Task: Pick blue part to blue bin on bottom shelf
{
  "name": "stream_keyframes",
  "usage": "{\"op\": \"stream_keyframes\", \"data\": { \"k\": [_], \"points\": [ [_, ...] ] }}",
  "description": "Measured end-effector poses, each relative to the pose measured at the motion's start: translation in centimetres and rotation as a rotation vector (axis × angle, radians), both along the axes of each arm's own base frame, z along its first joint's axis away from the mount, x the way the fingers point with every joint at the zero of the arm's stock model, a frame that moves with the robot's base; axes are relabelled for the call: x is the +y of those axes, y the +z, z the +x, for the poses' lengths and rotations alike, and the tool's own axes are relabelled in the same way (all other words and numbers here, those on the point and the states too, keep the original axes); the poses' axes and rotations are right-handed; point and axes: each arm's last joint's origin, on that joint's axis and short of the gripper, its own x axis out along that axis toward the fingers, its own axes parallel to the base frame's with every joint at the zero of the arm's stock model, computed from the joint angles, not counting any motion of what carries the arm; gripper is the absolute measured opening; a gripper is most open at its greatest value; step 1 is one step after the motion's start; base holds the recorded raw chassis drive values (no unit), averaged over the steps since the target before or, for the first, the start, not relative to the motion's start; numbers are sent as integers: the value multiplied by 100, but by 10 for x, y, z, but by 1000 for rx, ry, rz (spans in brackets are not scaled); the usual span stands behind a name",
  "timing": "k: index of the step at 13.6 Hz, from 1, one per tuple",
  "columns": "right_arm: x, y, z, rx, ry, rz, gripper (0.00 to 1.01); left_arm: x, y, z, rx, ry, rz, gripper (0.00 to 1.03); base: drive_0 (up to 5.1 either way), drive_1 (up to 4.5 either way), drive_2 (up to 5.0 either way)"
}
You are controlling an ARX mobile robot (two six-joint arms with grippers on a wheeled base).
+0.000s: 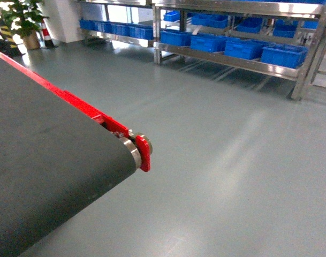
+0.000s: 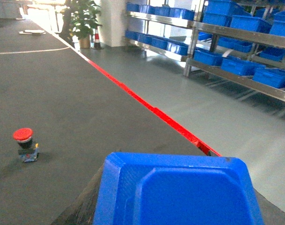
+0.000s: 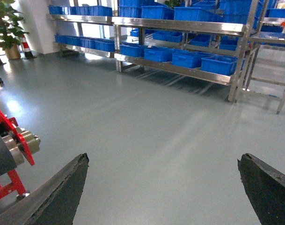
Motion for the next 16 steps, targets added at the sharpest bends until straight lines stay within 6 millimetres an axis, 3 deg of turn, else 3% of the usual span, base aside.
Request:
{"op": "stream_keyframes", "data": {
  "k": [16],
  "points": [
    [0,0,0,0,0,0,98,0,0,0,-1,0,0,43,-162,-162,-162]
  ]
}}
